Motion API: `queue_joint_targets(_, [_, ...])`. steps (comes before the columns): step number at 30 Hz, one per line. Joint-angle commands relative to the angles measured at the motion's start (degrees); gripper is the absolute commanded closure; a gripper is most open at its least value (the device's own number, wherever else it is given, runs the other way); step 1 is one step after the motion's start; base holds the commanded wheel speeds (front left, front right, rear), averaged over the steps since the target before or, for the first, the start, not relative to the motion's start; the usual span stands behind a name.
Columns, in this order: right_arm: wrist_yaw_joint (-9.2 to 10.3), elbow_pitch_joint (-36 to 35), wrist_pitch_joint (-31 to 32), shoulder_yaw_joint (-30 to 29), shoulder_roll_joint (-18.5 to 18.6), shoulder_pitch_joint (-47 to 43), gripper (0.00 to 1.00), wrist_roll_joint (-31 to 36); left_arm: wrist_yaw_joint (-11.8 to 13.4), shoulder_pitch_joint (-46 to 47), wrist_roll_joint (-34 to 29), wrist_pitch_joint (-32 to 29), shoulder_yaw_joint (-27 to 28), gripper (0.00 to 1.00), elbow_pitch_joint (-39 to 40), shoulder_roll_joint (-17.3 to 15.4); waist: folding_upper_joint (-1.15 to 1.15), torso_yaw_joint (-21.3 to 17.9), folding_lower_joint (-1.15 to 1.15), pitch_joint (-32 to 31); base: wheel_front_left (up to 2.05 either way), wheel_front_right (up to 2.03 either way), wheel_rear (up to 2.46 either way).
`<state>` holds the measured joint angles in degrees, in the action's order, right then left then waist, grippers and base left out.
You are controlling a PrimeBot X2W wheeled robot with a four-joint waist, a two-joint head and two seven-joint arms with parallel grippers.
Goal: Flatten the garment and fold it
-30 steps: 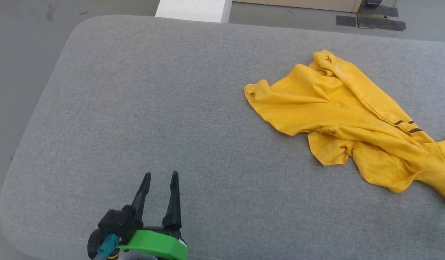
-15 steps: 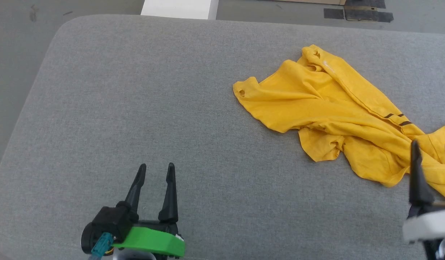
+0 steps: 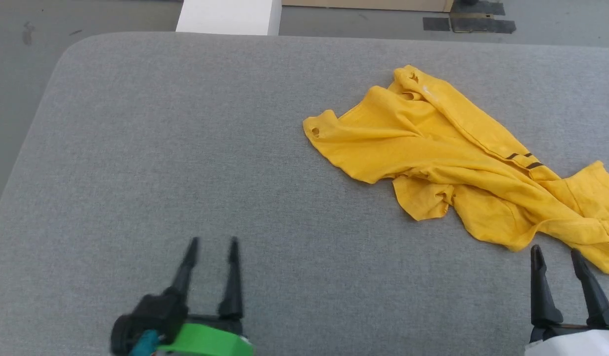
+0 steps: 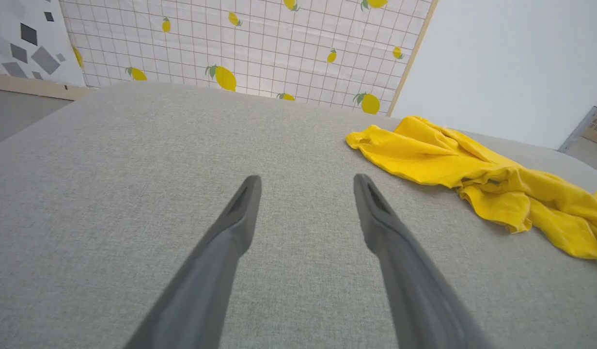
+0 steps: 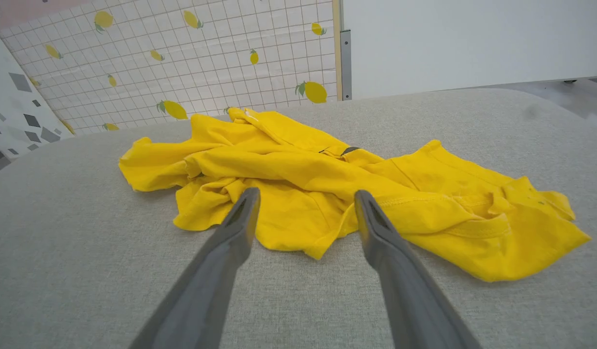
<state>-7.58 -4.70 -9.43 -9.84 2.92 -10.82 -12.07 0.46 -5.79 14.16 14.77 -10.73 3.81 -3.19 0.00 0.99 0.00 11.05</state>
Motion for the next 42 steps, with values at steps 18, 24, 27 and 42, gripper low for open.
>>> queue_joint_targets(18, [0.09, 1.7, -0.98, -0.68, -0.04, 5.29, 0.0, -0.95, -7.79, 36.1, 0.68, -30.58, -28.69, 0.0, -8.8, 0.23, 0.0, -2.25, 0.0, 9.28, 0.0, 0.0, 0.0])
queue_joint_targets(24, [0.09, 4.3, -2.54, 0.65, -0.04, 8.63, 0.0, -1.82, -4.29, 46.81, 4.14, -30.52, -38.14, 0.0, -20.44, 0.3, 0.0, -7.15, 0.0, 14.82, 0.0, 0.0, 0.0])
queue_joint_targets(27, [0.09, 5.14, -3.06, 0.82, -0.04, 9.28, 0.0, -2.13, -3.12, 48.47, 4.96, -29.27, -40.07, 0.0, -24.09, 0.3, 0.0, -8.45, 0.0, 15.25, 0.0, 0.0, 0.0])
queue_joint_targets(42, [0.09, 7.03, -4.02, 0.39, -0.04, 8.77, 0.0, -2.37, 0.69, 51.07, 11.79, -25.88, -45.6, 1.0, -33.82, 0.31, 0.0, -9.86, 0.0, 12.06, 0.0, 0.0, 0.0])
